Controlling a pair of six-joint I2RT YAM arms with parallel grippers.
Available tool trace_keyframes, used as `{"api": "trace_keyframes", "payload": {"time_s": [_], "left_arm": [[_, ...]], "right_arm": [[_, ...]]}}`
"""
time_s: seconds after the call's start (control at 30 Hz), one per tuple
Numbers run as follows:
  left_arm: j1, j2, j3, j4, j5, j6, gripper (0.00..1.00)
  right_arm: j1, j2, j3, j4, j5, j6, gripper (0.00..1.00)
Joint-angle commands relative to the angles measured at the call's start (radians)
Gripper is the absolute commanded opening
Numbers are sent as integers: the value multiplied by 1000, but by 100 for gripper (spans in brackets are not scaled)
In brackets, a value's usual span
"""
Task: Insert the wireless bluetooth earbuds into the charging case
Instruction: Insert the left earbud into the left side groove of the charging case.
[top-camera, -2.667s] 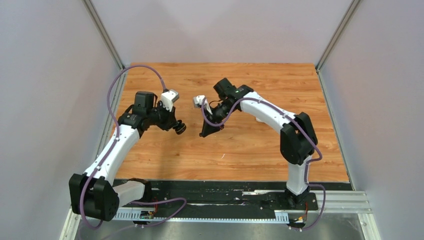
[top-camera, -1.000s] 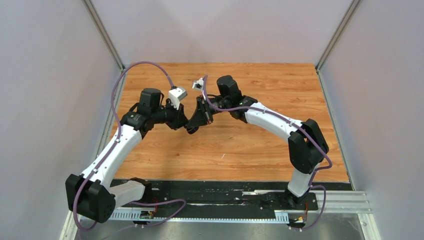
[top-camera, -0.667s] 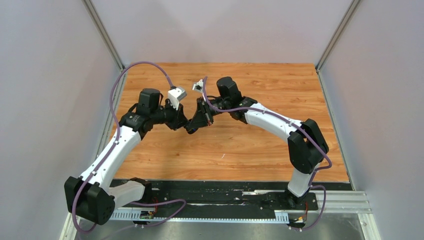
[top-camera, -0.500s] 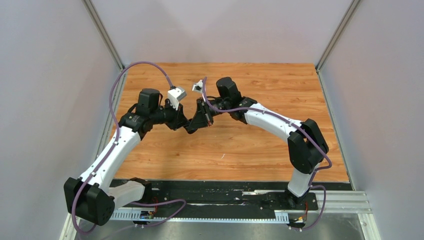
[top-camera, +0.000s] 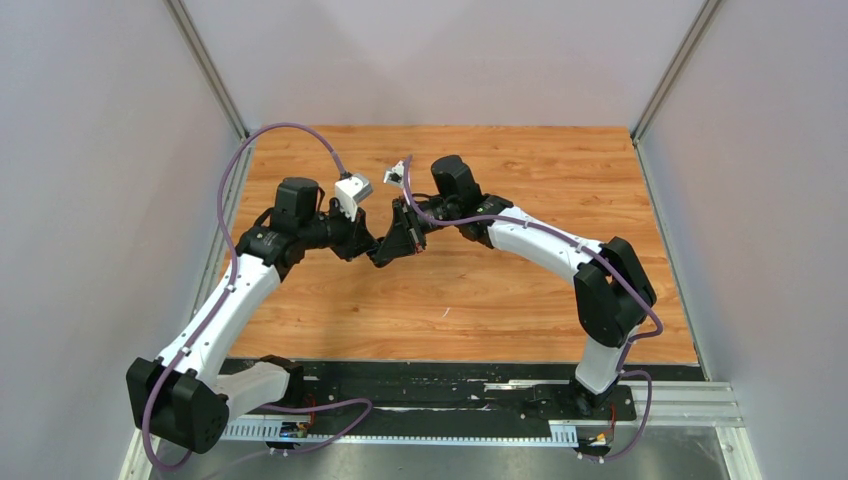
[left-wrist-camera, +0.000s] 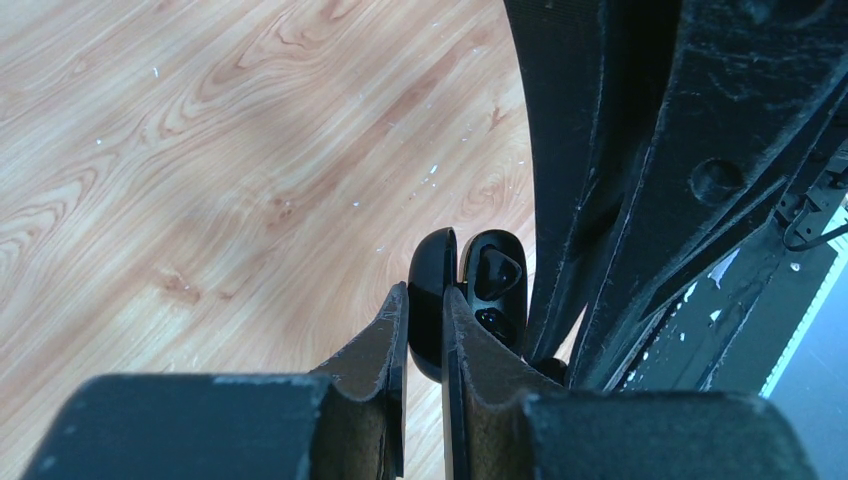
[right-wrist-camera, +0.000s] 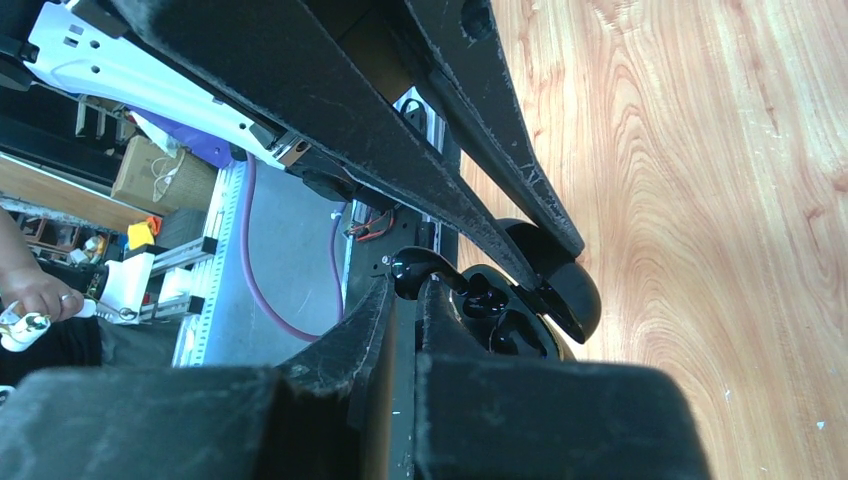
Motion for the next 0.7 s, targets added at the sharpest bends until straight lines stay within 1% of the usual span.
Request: {"api": "trace_keyframes", "payload": {"time_s": [0.0, 0.47, 0.67], "left_arm": [[-2, -30, 38, 13, 30, 18, 0], [-2, -27, 37, 24, 48, 1, 0], [-2, -36, 37, 20, 46, 26, 0]], "right_arm": [[8, 5, 17, 7, 20, -28, 0], [8, 7, 9, -19, 25, -64, 0], [8, 1, 15, -58, 42, -62, 5]]}}
